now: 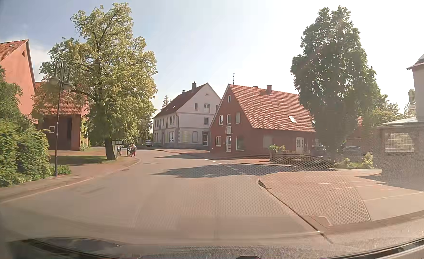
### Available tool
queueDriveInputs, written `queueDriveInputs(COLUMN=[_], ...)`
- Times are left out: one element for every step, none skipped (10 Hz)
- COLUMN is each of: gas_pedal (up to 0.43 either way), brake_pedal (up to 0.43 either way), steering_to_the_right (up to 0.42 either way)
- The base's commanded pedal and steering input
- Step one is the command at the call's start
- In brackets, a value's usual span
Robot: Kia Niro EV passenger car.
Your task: Follow the waypoints while adhering to traffic rules and regulations
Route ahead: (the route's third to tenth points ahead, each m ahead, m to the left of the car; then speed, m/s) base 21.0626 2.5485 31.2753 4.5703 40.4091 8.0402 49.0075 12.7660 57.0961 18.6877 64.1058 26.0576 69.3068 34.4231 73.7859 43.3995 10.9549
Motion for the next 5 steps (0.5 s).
queueDriveInputs(gas_pedal=[0.22, 0.209, 0.209, 0.209, 0.209], brake_pedal=[0.0, 0.0, 0.0, 0.0, 0.0], steering_to_the_right=[-0.032, -0.032, -0.033, -0.033, -0.034])
